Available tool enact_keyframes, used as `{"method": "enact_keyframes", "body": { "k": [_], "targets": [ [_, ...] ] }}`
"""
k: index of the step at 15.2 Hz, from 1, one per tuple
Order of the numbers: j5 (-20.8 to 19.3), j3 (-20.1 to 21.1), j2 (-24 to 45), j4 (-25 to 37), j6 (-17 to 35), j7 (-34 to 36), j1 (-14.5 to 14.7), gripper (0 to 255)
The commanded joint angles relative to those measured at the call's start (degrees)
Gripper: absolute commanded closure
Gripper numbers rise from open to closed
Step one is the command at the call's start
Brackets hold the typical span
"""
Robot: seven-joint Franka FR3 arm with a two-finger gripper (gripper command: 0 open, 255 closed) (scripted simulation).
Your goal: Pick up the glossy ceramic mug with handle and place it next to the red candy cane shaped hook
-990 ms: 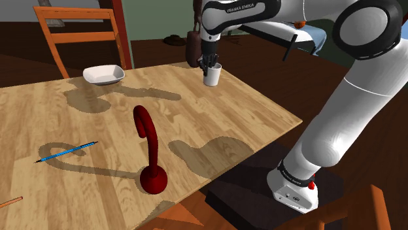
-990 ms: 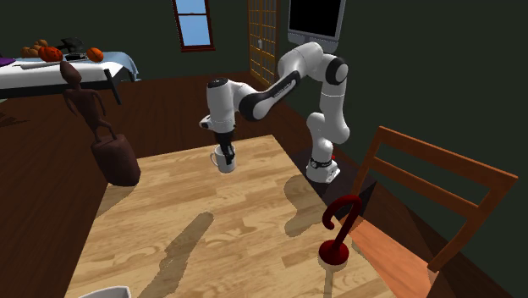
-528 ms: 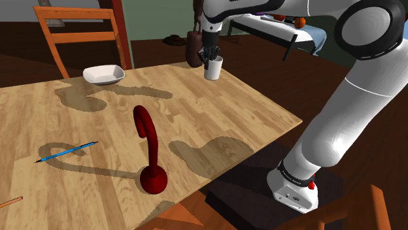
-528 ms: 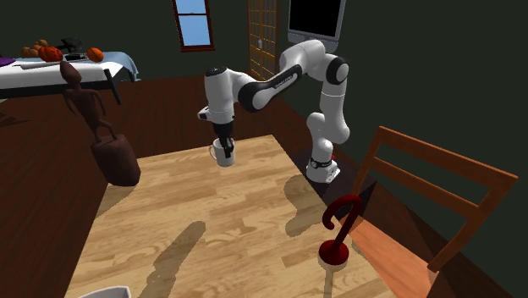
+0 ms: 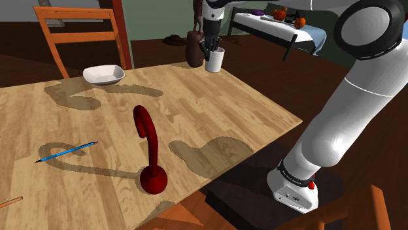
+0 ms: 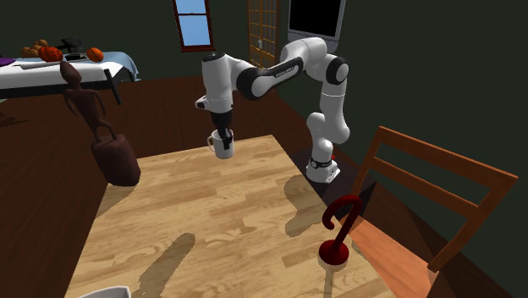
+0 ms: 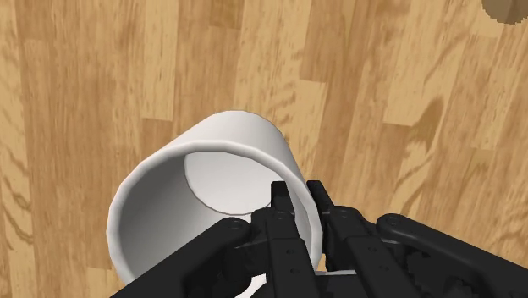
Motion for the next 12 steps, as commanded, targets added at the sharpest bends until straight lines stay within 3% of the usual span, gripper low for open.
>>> {"method": "enact_keyframes", "body": {
  "k": [1,12],
  "targets": [
    [0.01,-0.02,-0.02,1.53,-1.55,-0.12,-0.02,255],
    [0.10,-0.01,1.76,12.32,-10.55,-0.62,0.00,255]
  ]
}}
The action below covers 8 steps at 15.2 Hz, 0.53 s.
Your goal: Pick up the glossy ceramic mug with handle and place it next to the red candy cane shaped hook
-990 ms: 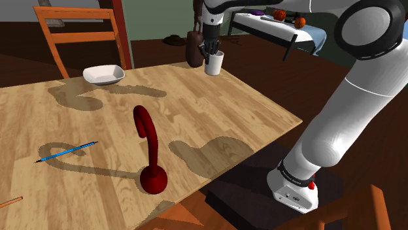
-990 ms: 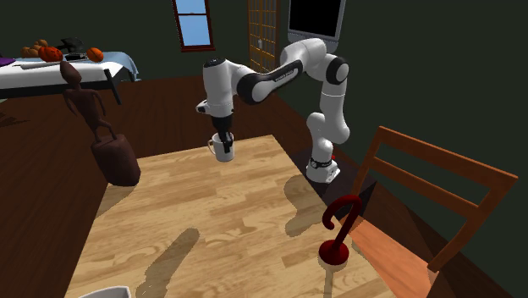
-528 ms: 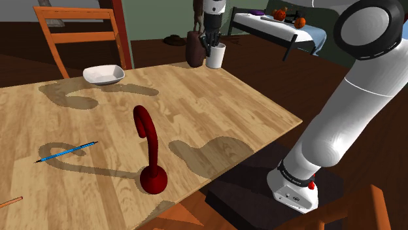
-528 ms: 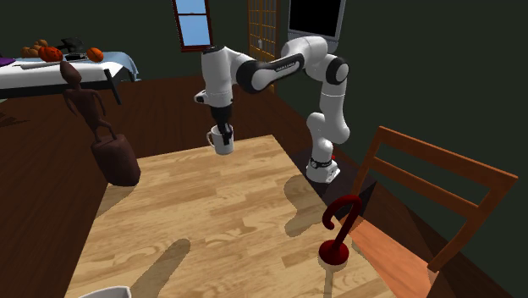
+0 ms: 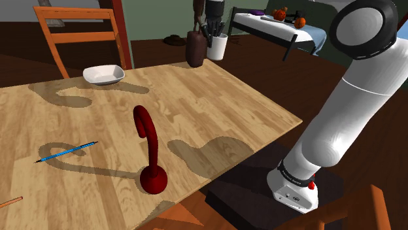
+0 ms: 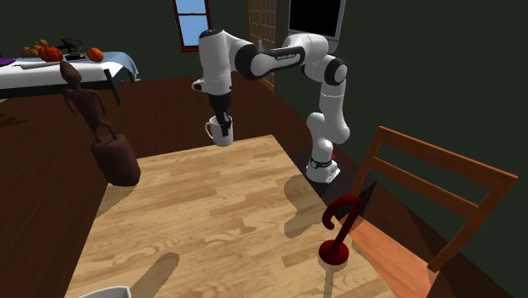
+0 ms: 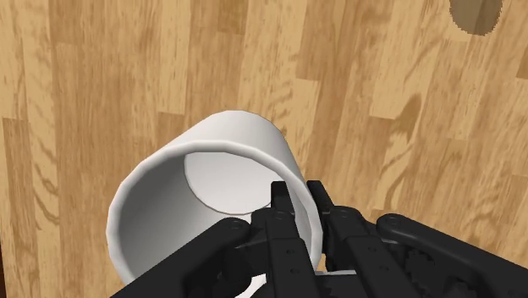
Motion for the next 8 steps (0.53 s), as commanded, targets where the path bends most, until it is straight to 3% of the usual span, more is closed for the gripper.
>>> {"method": "enact_keyframes", "body": {
  "k": [1,8],
  "targets": [
    [0.02,-0.01,0.53,2.24,-1.72,-0.11,-0.01,255],
    [0.08,-0.03,2.98,11.04,-8.05,-0.50,-0.03,255]
  ]
}}
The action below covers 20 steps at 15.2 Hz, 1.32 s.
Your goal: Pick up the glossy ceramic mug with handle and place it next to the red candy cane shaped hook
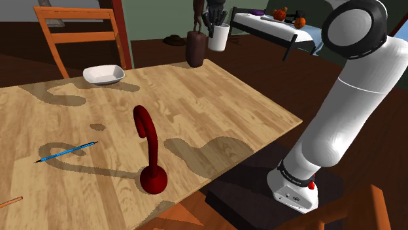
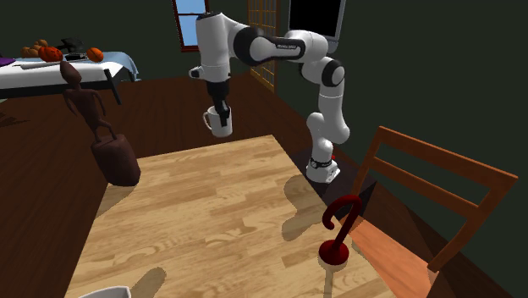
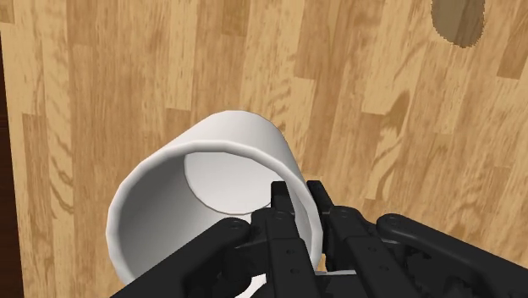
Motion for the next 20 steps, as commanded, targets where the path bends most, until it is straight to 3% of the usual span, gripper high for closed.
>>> {"method": "enact_keyframes", "body": {
  "k": [1,10,14,20],
  "targets": [
    [0.02,-0.02,0.81,2.68,-1.88,-0.15,-0.03,255],
    [0.11,-0.10,5.88,16.54,-10.65,-0.74,-0.13,255],
    [-0.18,1.71,-2.87,4.84,-7.95,3.70,2.48,255],
    [0.42,5.21,-12.68,-6.77,-6.53,10.61,5.68,255]
  ]
}}
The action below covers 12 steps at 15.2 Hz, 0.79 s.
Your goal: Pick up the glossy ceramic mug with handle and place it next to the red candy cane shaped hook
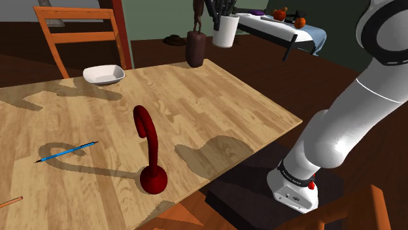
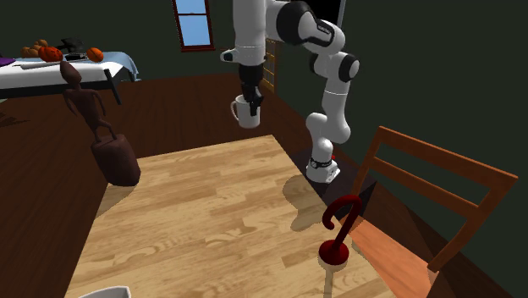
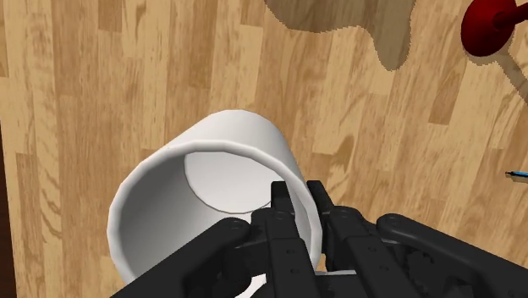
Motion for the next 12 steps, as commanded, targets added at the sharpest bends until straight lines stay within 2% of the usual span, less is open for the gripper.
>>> {"method": "enact_keyframes", "body": {
  "k": [1,12],
  "targets": [
    [0.40,1.44,-2.88,-3.41,0.40,2.74,1.15,255],
    [4.56,9.64,-14.16,-14.01,-0.52,16.35,6.22,255]
  ]
}}
